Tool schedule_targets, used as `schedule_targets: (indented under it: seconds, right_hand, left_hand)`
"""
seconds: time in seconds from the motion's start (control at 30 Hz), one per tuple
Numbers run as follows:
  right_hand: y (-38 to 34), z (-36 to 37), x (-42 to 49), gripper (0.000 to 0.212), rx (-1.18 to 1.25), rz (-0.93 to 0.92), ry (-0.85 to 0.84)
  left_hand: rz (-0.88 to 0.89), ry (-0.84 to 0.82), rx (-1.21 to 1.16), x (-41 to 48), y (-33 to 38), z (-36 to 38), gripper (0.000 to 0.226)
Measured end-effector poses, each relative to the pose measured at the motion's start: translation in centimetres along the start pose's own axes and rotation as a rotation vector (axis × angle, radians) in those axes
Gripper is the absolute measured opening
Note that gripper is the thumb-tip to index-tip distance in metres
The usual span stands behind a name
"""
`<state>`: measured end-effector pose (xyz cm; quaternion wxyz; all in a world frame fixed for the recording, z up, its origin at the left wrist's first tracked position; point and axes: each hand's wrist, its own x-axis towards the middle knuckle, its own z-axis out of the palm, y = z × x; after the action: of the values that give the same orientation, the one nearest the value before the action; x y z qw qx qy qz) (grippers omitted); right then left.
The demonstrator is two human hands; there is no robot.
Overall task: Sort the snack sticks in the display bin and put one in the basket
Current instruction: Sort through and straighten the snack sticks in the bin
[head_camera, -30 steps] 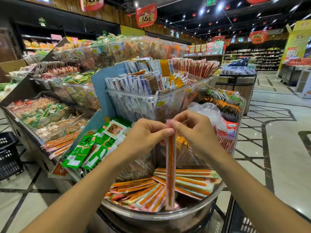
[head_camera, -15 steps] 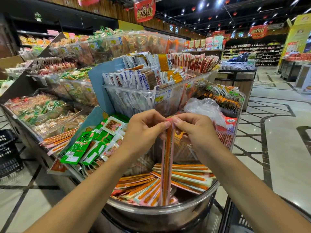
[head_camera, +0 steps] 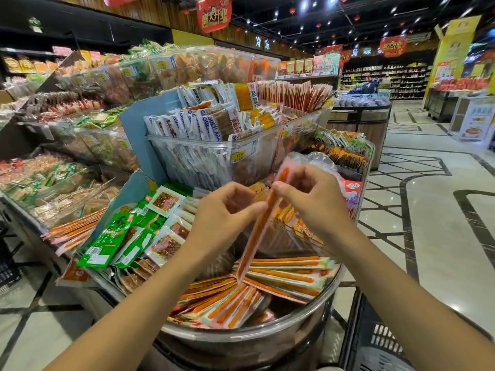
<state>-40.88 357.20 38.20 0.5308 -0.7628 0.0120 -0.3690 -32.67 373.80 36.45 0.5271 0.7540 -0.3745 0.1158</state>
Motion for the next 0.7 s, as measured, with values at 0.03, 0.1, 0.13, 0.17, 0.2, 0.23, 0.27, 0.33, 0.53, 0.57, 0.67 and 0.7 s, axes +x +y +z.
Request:
schedule_targets:
  seconds: [0.03, 0.1, 0.13, 0.17, 0.2, 0.23, 0.27, 0.33, 0.53, 0.57, 0.67, 0.7]
  right_hand:
    - [0.1, -0.3, 0.0, 0.015, -0.007, 0.004, 0.048]
    - [0.6, -0.8, -0.1, 0.021, -0.014, 0.002, 0.109]
    - [0.9, -1.0, -0.3, 0.022, -0.007, 0.001, 0.126]
    - [1.2, -1.1, -0.5, 0.023, -0.002, 0.003, 0.140]
    - [1.6, -1.2, -0.8, 0.023, 0.001, 0.010, 0.153]
    - [2.1, -1.3, -1.0, 0.024, 0.006, 0.021, 0.163]
    - [2.7, -1.3, -1.3, 0.027, 0.012, 0.038, 0.171]
    - [3.7, -1.5, -1.8, 0.035, -0.024, 0.075, 0.167]
    - [7.4, -2.3, -3.7, 0.019, -0.386, 0.153, 0.062]
    - [7.8, -2.5, -3.9, 0.018, -0.438, 0.153, 0.030]
    - [9.1, -3.4, -4.7, 0.020, -0.697, 0.093, -0.097]
    - [9.4, -3.6, -4.9, 0.024, -0.796, 0.062, -0.120]
  left_hand:
    - [0.001, -0.070, 0.144, -0.4, -1.1, 0.3, 0.027]
    - [-0.005, -0.184, 0.407, -1.3, -3.0, 1.1, 0.035]
    - [0.001, -0.213, 0.481, -1.6, -3.6, 1.5, 0.035]
    - [0.015, -0.225, 0.520, -1.9, -4.1, 2.0, 0.032]
    - [0.036, -0.226, 0.541, -2.0, -4.5, 2.5, 0.028]
    - [0.060, -0.224, 0.563, -2.1, -4.7, 2.9, 0.023]
    - [0.085, -0.221, 0.593, -2.0, -5.1, 3.3, 0.020]
    - [0.115, -0.223, 0.652, -1.8, -5.9, 4.1, 0.016]
    - [0.031, -0.324, 0.854, -0.6, -9.3, 6.8, 0.012]
    - [0.010, -0.339, 0.860, -0.4, -9.8, 7.1, 0.012]
    - [-0.031, -0.362, 0.851, -0.2, -11.4, 8.3, 0.011]
    - [-0.042, -0.370, 0.858, -0.2, -11.7, 8.7, 0.012]
